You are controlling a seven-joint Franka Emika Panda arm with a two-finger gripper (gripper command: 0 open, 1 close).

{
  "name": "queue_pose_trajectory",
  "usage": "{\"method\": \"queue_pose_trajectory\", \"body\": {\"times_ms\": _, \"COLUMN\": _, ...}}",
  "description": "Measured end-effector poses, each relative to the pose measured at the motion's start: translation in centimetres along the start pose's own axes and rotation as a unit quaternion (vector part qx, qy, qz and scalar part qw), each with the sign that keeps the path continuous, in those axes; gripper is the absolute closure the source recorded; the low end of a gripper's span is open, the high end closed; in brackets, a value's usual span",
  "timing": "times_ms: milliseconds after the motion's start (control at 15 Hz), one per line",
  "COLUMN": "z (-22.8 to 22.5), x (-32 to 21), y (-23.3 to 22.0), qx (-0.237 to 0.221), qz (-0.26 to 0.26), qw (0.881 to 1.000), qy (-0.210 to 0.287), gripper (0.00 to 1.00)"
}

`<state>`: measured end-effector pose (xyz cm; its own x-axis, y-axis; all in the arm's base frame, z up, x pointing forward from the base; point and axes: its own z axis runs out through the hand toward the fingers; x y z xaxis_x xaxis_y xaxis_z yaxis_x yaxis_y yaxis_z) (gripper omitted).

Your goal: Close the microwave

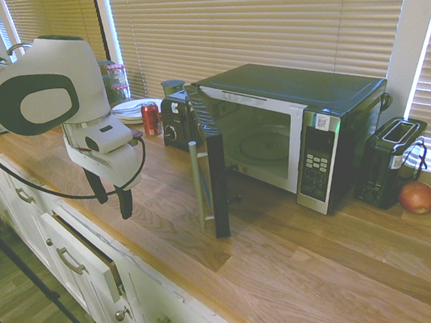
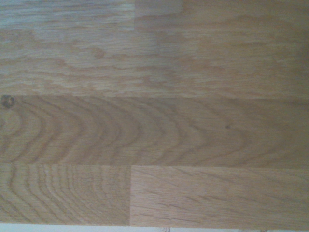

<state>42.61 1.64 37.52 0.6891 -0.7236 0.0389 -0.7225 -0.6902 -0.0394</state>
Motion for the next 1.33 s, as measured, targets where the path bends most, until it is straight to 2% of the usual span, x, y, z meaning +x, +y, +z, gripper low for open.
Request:
{"method": "queue_pose_trajectory", "body": {"times_ms": 400, "z": 0.0, "x": 0.0, "y": 0.0, "qx": -0.001, "qz": 0.000, "qw": 1.000, "qy": 0.000, "gripper": 0.00}}
{"method": "queue_pose_trajectory", "body": {"times_ms": 800, "z": -0.1, "x": 1.6, "y": -0.5, "qx": 0.032, "qz": 0.007, "qw": 0.999, "qy": 0.041, "gripper": 0.00}}
{"method": "queue_pose_trajectory", "body": {"times_ms": 1333, "z": -5.2, "x": 3.5, "y": -2.2, "qx": 0.065, "qz": 0.004, "qw": 0.992, "qy": 0.105, "gripper": 0.00}}
